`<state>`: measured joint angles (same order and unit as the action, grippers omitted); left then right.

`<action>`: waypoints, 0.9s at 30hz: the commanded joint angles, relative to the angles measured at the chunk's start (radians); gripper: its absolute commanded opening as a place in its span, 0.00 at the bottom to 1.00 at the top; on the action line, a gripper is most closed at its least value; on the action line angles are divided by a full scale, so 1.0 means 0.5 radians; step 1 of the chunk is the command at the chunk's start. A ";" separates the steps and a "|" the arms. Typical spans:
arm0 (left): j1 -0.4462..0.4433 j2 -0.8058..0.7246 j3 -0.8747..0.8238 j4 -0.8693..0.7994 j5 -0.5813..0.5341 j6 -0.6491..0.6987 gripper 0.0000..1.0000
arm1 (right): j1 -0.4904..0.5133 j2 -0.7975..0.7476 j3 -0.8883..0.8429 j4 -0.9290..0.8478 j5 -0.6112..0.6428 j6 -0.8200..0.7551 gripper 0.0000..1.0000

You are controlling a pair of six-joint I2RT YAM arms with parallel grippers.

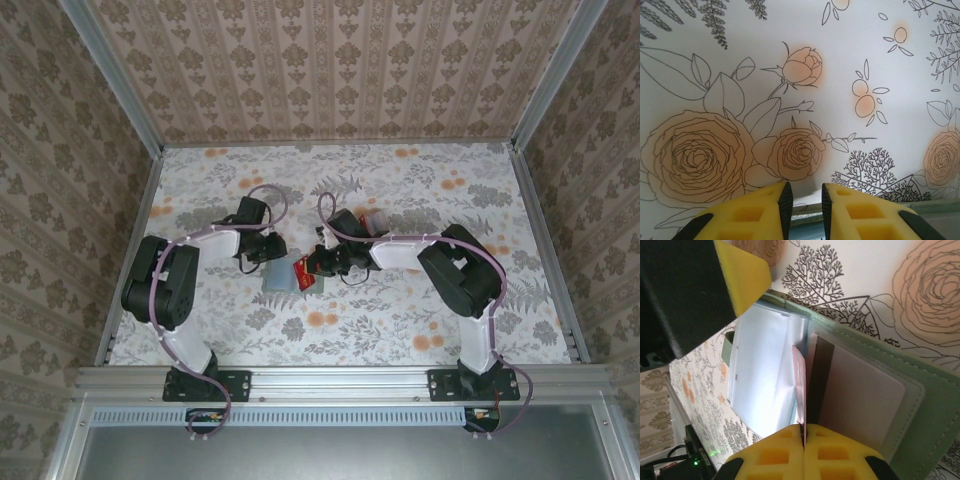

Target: Put the credit cards into the card holder

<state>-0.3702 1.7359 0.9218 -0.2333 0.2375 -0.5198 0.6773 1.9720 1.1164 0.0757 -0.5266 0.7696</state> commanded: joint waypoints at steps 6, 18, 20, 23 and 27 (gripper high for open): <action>0.007 0.052 -0.174 -0.329 -0.027 -0.071 0.26 | -0.008 0.086 -0.043 0.209 -0.150 0.146 0.01; 0.007 0.029 -0.259 -0.263 -0.006 -0.102 0.26 | -0.008 0.209 0.072 0.277 -0.180 0.254 0.01; 0.007 0.024 -0.273 -0.256 -0.005 -0.108 0.26 | -0.008 0.230 0.066 0.354 -0.186 0.322 0.01; 0.007 0.012 -0.294 -0.240 0.005 -0.114 0.26 | -0.008 0.234 0.042 0.442 -0.153 0.395 0.01; 0.007 0.002 -0.314 -0.227 -0.002 -0.121 0.26 | -0.005 0.229 0.000 0.516 -0.099 0.457 0.01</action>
<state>-0.3656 1.6966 0.8413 -0.1265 0.2417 -0.5537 0.6720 2.0640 1.1336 0.2852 -0.6067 0.9493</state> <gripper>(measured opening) 0.259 0.050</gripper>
